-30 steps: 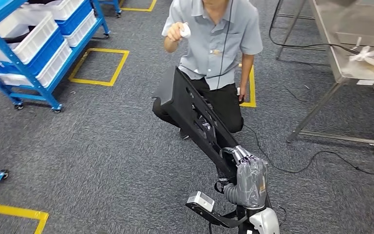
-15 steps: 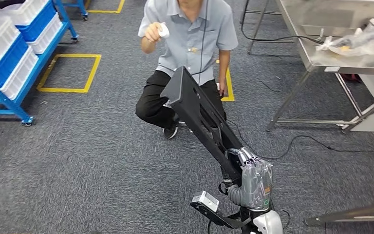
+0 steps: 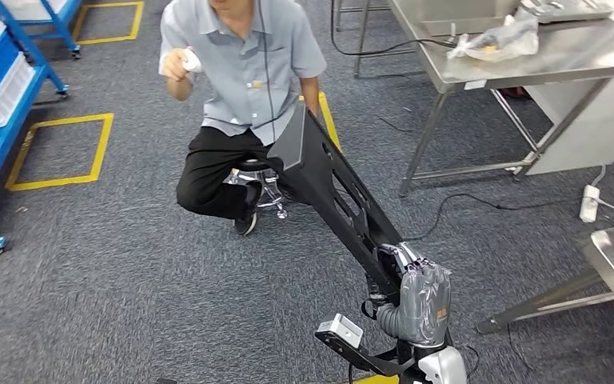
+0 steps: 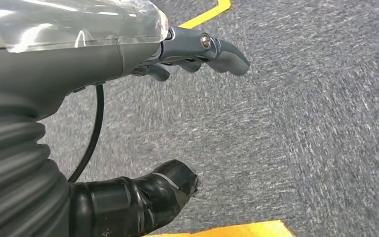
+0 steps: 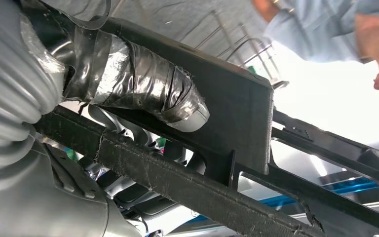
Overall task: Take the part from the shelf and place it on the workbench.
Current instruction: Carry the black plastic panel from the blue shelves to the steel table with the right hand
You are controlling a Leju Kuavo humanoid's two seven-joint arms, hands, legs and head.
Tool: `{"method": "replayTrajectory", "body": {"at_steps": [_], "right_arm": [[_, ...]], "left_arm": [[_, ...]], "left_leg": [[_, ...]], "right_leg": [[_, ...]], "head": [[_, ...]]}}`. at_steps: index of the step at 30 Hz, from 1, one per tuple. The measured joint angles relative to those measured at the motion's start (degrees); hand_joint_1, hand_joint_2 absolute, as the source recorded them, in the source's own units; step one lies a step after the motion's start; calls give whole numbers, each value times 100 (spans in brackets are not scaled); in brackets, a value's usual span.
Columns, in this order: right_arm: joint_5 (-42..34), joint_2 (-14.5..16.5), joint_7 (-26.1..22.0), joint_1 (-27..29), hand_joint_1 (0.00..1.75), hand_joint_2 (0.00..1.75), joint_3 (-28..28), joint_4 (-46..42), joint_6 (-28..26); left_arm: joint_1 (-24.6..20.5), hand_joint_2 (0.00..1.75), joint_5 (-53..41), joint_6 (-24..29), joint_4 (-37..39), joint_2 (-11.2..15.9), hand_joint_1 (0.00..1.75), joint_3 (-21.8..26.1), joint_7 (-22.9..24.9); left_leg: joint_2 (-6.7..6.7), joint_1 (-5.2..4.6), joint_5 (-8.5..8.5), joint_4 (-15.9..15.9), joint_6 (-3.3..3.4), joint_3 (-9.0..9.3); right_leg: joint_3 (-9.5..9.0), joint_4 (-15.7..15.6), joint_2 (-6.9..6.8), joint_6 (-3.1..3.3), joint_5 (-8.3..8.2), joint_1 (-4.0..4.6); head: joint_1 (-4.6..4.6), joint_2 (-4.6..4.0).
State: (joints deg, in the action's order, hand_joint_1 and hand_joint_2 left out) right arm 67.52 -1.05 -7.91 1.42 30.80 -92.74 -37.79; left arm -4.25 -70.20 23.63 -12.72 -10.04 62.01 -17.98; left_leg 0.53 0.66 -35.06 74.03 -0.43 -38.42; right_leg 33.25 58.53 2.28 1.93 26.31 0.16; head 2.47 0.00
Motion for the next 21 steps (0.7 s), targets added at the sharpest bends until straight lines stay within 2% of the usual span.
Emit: {"method": "replayTrajectory", "body": {"at_steps": [1, 2, 3, 4, 5, 6, 7, 8, 10, 12, 13, 14, 15, 16, 18, 19, 20, 21], "right_arm": [[0, 0, 0, 7, 175, 175, -1, 0, -1], [0, 0, 0, 13, 175, 175, -3, 0, -2], [0, 0, -1, 16, 175, 175, -5, -1, -4], [0, 1, -2, 18, 175, 175, -9, -2, -5], [0, 1, -3, 22, 175, 175, -12, -3, -8], [0, 2, -5, 30, 175, 175, -16, -4, -9], [0, 2, -8, 42, 175, 175, -20, -5, -11], [0, 2, -10, 59, 175, 175, -26, -7, -12], [0, 1, -17, 81, 175, 175, -39, -24, -16], [0, 1, -23, 96, 175, 175, -49, -42, -19], [0, 1, -24, 108, 175, 175, -52, -45, -19], [0, 1, -24, 126, 175, 175, -59, -46, -20], [0, 0, -24, 145, 175, 175, -67, -46, -20], [0, 0, -24, 158, 175, 175, -75, -47, -20], [0, 0, -24, 167, 175, 175, -86, -59, -20], [0, 0, -24, 166, 175, 175, -88, -70, -21], [0, 0, -25, 167, 175, 175, -89, -83, -24], [0, 0, -25, 169, 175, 175, -91, -92, -27]], "left_arm": [[1, 175, 1, 1, 0, 2, 0, 1, 3], [1, 175, 2, 1, 0, 4, 0, 1, 6], [4, 175, 3, 1, 0, 6, 0, 2, 10], [3, 175, 3, 1, 0, 7, 0, 3, 13], [1, 175, 2, 1, 0, 8, 0, 3, 14], [-7, 175, 2, 2, 0, 8, 0, 3, 15], [-18, 175, 1, 2, 0, 7, 0, 2, 15], [-24, 175, 2, 3, 0, 6, 0, 2, 17], [-22, 175, 1, 3, 0, 4, 0, 3, 20], [-5, 175, -3, 3, 0, 3, 0, 4, 21], [4, 175, -4, 3, 0, 3, 0, 4, 21], [10, 175, -6, 2, 0, 3, 0, 4, 21], [10, 175, -7, 2, 0, 3, 0, 4, 21], [7, 175, -8, 2, 0, 3, 0, 4, 21], [0, 175, -9, 2, 0, 1, 0, 4, 19], [-2, 175, -9, 2, 0, 0, 0, 4, 17], [-5, 175, -9, 2, 0, -1, 0, 4, 15], [-8, 175, -9, 2, 0, -2, 0, 4, 13]], "left_leg": [[-20, 10, 194, -242, -3, 101], [-92, 24, 413, -628, -3, 264], [-218, 34, 564, -995, 0, 423], [-329, 42, 652, -1257, 17, 536], [-408, 43, 672, -1394, 40, 592], [-425, 32, 657, -1414, 71, 603], [-371, 29, 673, -1427, 112, 605], [-305, 28, 695, -1457, 155, 616], [-175, 37, 738, -1524, 240, 636], [-42, 27, 746, -1546, 289, 638], [31, 19, 741, -1546, 300, 635], [102, 14, 734, -1545, 304, 636], [171, 11, 727, -1545, 304, 639], [235, 9, 719, -1545, 298, 648], [351, -1, 694, -1545, 271, 681], [402, -11, 680, -1544, 251, 695], [451, -19, 670, -1543, 227, 707], [497, -26, 663, -1547, 203, 714]], "right_leg": [[-1, 24, 81, -10, 11, -9], [1, 54, 156, -30, 27, -20], [17, 91, 225, -56, 45, -24], [44, 124, 286, -89, 54, -28], [75, 146, 339, -123, 55, -35], [102, 151, 390, -158, 44, -40], [117, 142, 441, -193, 26, -46], [128, 152, 427, -221, 33, -49], [240, 382, 211, -271, 195, -38], [537, 1011, -71, -310, 541, -44], [703, 1360, -133, -326, 683, -54], [807, 1582, -165, -335, 736, -62], [816, 1614, -186, -337, 687, -66], [705, 1409, -214, -329, 536, -65], [281, 612, -405, -277, 188, -28], [119, 290, -495, -245, 85, 4], [33, 104, -555, -216, 48, 35], [33, 69, -553, -197, 63, 60]], "head": [[0, 0], [0, 0], [0, 0], [1, 0], [2, 0], [3, 0], [4, 0], [4, 0], [19, 0], [32, 0], [31, 0], [31, 0], [31, 0], [31, 0], [31, 0], [31, 0], [30, 0], [30, 0]]}}
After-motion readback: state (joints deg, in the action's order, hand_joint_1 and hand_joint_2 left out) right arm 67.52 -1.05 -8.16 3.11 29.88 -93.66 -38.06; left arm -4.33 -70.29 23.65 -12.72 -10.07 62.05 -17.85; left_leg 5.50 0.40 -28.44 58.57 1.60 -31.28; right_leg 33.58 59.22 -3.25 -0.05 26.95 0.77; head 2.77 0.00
